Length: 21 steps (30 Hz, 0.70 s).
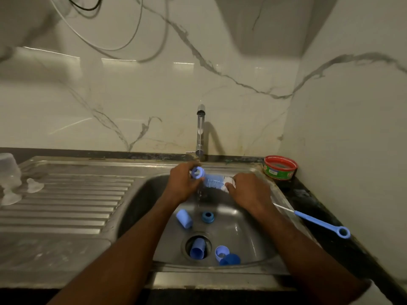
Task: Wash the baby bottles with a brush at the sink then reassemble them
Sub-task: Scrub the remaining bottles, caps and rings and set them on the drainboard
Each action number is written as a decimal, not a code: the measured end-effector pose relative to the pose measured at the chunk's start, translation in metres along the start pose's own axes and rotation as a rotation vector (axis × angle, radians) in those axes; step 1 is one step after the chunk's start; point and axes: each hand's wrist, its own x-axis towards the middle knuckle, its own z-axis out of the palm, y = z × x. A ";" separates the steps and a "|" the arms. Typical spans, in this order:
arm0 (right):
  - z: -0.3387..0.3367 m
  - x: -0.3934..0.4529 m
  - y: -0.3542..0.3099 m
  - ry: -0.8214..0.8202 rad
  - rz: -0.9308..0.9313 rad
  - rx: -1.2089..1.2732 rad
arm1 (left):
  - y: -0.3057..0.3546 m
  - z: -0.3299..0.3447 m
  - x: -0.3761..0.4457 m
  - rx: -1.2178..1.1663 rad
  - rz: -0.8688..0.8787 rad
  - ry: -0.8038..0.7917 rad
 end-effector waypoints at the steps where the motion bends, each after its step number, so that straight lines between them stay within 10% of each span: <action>1: -0.006 0.000 -0.001 0.025 -0.001 0.005 | 0.004 -0.006 -0.001 -0.043 -0.002 0.032; 8: -0.028 -0.016 -0.011 0.303 -0.014 0.040 | 0.007 -0.026 -0.016 -0.002 0.053 0.348; 13: 0.006 -0.020 -0.005 -0.111 -0.125 -0.162 | -0.018 -0.010 -0.037 0.620 -0.344 -0.650; 18: -0.006 -0.013 -0.012 0.140 -0.108 -0.087 | -0.004 -0.021 -0.026 0.396 -0.174 -0.006; 21: -0.002 -0.018 -0.013 0.067 -0.121 -0.126 | -0.007 -0.020 -0.036 0.485 -0.237 -0.216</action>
